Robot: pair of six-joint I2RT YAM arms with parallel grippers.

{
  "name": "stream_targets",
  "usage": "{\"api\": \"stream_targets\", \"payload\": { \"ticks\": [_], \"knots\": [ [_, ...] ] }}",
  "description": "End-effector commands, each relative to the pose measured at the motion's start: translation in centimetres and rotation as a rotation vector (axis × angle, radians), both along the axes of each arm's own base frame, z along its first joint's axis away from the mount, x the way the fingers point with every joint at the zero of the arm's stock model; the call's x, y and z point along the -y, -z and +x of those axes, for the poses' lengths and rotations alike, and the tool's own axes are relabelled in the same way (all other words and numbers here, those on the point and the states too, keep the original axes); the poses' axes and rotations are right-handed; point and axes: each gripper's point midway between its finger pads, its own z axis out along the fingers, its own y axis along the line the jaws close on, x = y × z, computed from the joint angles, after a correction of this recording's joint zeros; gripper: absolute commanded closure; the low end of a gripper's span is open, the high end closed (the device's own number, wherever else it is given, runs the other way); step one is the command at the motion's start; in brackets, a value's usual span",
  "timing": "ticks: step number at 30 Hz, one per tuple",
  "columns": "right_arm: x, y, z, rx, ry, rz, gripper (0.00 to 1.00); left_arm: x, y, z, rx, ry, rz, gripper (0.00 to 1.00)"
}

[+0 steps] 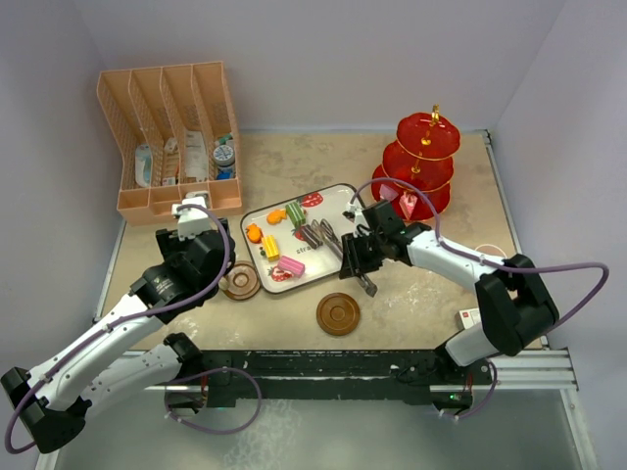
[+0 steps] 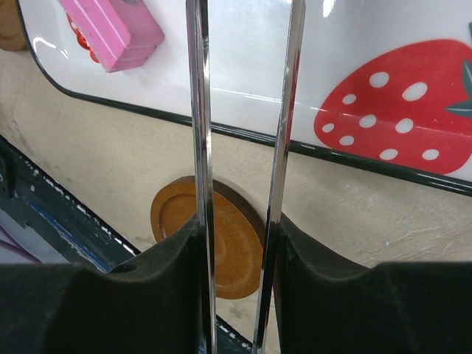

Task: Serve the afternoon tea
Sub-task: Pick up the desert from the tray.

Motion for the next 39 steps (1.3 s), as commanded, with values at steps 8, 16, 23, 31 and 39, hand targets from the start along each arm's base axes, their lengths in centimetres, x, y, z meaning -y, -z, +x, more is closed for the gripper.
{"api": "stream_targets", "payload": {
  "ticks": [8, 16, 23, 31, 39],
  "knots": [
    [0.8, -0.2, -0.8, 0.032, -0.041, -0.027, 0.62, 0.3, -0.9, 0.3, 0.023, -0.002, -0.031, 0.13],
    [0.8, -0.7, -0.9, 0.02, 0.002, -0.01, 0.59, 0.3, -1.0, 0.3, 0.025, -0.001, -0.034, 0.13],
    [0.3, 0.5, -0.9, -0.01, 0.023, 0.008, 0.58, 0.4, -1.0, 0.3, 0.025, -0.001, -0.035, 0.13],
    [-0.8, -0.1, -1.2, -0.024, -0.006, 0.072, 0.58, 0.4, -1.0, 0.3, 0.024, 0.0, -0.033, 0.13],
    [-1.0, 0.8, -1.6, -0.045, -0.027, 0.079, 0.62, 0.5, -0.9, 0.3, 0.018, 0.005, -0.032, 0.13]
  ]
}}
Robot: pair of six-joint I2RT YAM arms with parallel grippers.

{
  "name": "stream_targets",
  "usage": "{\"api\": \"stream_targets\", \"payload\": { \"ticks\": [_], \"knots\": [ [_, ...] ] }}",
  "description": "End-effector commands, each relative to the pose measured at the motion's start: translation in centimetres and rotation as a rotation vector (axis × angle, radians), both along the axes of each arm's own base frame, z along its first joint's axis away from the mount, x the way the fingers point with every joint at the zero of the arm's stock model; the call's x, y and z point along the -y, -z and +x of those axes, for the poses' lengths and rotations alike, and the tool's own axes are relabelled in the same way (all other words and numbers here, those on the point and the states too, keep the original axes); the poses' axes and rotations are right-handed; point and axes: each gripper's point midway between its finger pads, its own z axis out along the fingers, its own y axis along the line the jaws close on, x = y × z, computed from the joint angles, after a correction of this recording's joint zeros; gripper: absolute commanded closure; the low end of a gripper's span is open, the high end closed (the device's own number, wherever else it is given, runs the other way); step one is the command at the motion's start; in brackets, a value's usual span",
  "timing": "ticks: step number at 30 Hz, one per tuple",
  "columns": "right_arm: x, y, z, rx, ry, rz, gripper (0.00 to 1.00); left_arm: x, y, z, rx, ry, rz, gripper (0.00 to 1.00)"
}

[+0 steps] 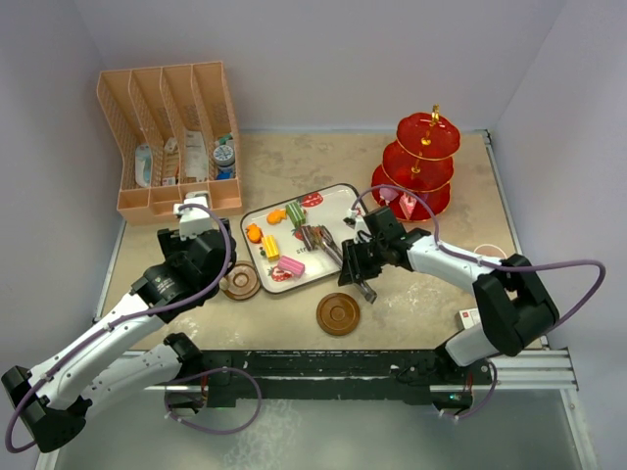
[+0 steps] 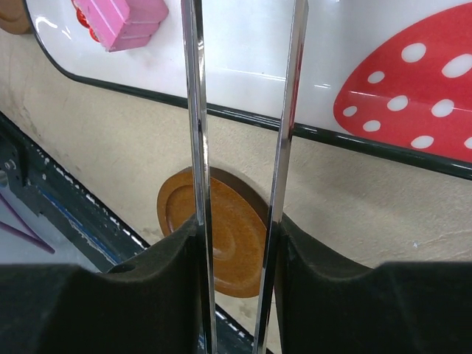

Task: Serve the afternoon tea
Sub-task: Pick up the desert from the tray.

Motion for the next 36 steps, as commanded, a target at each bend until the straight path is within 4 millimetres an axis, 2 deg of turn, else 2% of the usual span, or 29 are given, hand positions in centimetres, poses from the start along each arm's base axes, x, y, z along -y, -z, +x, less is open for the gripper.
{"api": "stream_targets", "payload": {
  "ticks": [1, 8, 13, 18, 26, 30, 36],
  "knots": [
    [-0.7, -0.3, 0.0, 0.01, -0.02, 0.035, 0.63, 0.3, -1.1, 0.3, 0.028, -0.003, -0.031, 0.13],
    [-1.1, -1.1, 0.3, 0.029, -0.025, 0.062, 0.72, 0.3, -1.0, 0.3, 0.025, -0.002, -0.029, 0.13],
    [-0.6, -2.0, 0.8, 0.065, 0.003, 0.043, 0.78, 0.3, -1.0, 0.3, 0.026, -0.002, -0.03, 0.13],
    [1.8, -3.0, 1.9, 0.129, 0.097, -0.082, 0.77, 0.3, -1.0, 0.3, 0.024, -0.001, -0.029, 0.13],
    [5.3, -3.1, 1.2, 0.172, 0.169, -0.24, 0.77, 0.4, -1.0, 0.3, 0.023, 0.003, -0.032, 0.13],
    [6.0, -3.5, 1.1, 0.201, 0.204, -0.319, 0.77, 0.4, -1.0, 0.4, 0.023, 0.002, -0.031, 0.13],
    [6.4, -2.6, 0.1, 0.218, 0.22, -0.457, 0.77, 0.4, -0.9, 0.4, 0.022, 0.003, -0.03, 0.13]
  ]
}}
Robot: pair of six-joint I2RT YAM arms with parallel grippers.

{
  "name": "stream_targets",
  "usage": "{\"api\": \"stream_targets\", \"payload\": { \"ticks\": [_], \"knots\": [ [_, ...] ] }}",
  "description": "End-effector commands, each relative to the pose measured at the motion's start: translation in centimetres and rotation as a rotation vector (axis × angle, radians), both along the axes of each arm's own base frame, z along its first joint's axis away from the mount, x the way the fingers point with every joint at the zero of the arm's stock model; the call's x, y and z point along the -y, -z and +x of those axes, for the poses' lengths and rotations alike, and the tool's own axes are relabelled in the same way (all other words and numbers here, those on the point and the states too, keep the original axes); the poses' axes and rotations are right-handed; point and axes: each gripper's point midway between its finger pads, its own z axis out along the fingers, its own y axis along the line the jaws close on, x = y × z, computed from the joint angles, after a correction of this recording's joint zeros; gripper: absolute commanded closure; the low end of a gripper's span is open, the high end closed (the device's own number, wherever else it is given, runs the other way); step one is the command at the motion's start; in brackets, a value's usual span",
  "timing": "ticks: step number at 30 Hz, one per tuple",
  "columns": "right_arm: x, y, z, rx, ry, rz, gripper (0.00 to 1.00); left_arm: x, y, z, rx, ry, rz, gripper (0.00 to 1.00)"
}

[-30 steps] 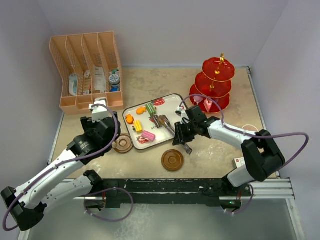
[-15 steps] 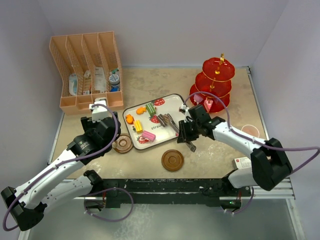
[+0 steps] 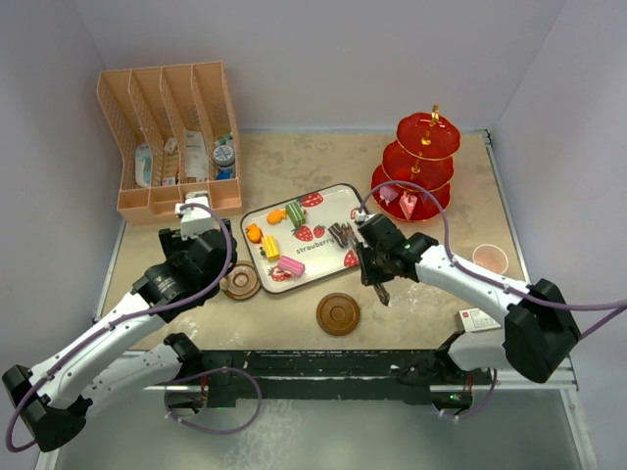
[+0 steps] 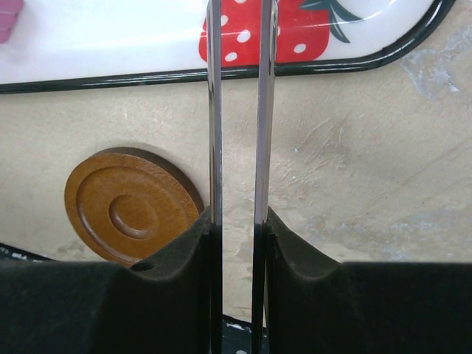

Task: Serve the afternoon tea
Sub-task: Pick up the desert from the tray.

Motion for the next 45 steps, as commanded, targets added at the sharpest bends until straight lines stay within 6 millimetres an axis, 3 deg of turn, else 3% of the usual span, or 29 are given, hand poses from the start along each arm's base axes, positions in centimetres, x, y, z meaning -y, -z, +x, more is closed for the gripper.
{"api": "stream_targets", "payload": {
  "ticks": [1, 5, 16, 25, 36, 45],
  "knots": [
    [0.3, -1.5, 0.8, 0.072, 0.069, -0.099, 0.77, 0.2, -1.2, 0.3, 0.032, -0.007, -0.028, 0.13],
    [-1.1, -2.2, 0.4, 0.093, 0.05, -0.106, 0.76, 0.2, -1.2, 0.3, 0.033, -0.006, -0.029, 0.13],
    [-3.8, -1.0, -1.7, 0.074, -0.017, -0.186, 0.72, 0.1, -1.2, 0.3, 0.033, -0.008, -0.028, 0.13],
    [-5.6, -1.4, -2.4, 0.069, -0.061, -0.152, 0.67, 0.1, -1.3, 0.3, 0.037, -0.01, -0.03, 0.13],
    [-7.5, -2.9, -2.7, 0.073, -0.099, -0.049, 0.63, 0.0, -1.3, 0.2, 0.039, -0.01, -0.033, 0.13],
    [-7.7, -3.8, -3.2, 0.057, -0.088, -0.016, 0.6, 0.0, -1.3, 0.2, 0.041, -0.011, -0.036, 0.13]
  ]
}}
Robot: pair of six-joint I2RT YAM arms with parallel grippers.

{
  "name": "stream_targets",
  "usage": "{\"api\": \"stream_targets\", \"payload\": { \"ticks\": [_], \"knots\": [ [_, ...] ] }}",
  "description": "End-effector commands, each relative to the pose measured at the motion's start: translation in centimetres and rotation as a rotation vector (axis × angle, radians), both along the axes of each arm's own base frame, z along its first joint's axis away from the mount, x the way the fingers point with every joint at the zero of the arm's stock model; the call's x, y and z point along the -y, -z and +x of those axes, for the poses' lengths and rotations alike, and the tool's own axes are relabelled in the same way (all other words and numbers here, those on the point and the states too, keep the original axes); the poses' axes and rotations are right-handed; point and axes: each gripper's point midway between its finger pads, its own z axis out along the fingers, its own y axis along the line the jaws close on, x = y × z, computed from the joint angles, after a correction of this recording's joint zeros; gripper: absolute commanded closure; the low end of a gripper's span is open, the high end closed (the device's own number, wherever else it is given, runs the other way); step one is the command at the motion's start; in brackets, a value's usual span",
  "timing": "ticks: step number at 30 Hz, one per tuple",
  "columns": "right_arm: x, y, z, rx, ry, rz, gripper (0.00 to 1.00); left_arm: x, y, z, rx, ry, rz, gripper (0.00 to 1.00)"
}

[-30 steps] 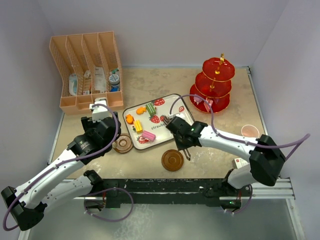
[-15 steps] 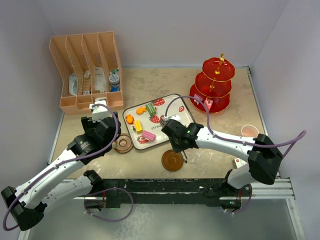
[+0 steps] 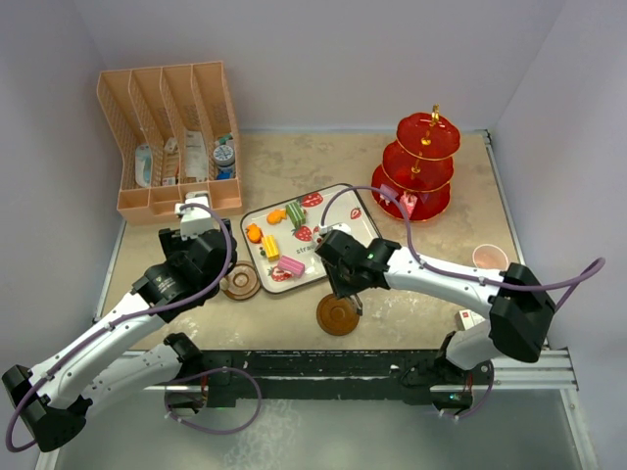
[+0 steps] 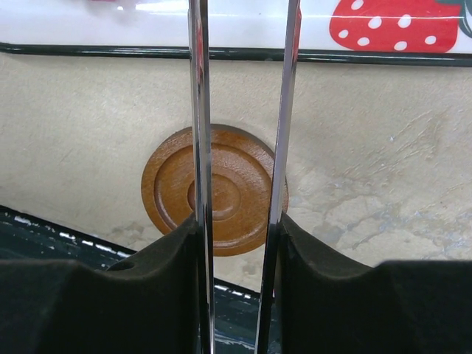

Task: Serve the afternoon tea
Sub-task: Pick up the desert from the tray.

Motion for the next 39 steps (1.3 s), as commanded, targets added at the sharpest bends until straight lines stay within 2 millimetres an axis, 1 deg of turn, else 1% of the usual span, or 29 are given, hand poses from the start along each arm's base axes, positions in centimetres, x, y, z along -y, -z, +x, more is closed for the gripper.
{"api": "stream_targets", "payload": {
  "ticks": [1, 4, 11, 17, 24, 32, 36, 39],
  "knots": [
    [-1.3, -2.8, 0.2, 0.03, -0.002, 0.09, 0.59, 0.0, -1.3, 0.2, 0.04, -0.012, -0.035, 0.13],
    [-1.3, -2.9, 0.3, 0.033, -0.005, 0.086, 0.59, 0.1, -1.3, 0.2, 0.039, -0.01, -0.035, 0.13],
    [-0.9, -2.1, 0.5, 0.03, 0.005, 0.047, 0.58, 0.1, -1.2, 0.3, 0.036, -0.009, -0.034, 0.13],
    [-0.8, -2.5, 1.0, 0.044, 0.01, 0.046, 0.57, 0.1, -1.2, 0.3, 0.034, -0.009, -0.032, 0.13],
    [-0.6, -2.1, 1.4, 0.028, 0.012, 0.061, 0.57, 0.2, -1.1, 0.3, 0.032, -0.008, -0.032, 0.14],
    [-0.8, -0.6, 1.3, -0.013, -0.011, 0.068, 0.58, 0.3, -1.0, 0.4, 0.024, -0.005, -0.025, 0.13],
    [-0.2, 0.5, 1.2, -0.027, -0.004, 0.027, 0.58, 0.2, -1.0, 0.3, 0.027, -0.005, -0.028, 0.13],
    [0.0, 1.0, 1.2, -0.031, 0.001, 0.008, 0.59, 0.2, -1.0, 0.3, 0.027, -0.006, -0.027, 0.13]
  ]
}}
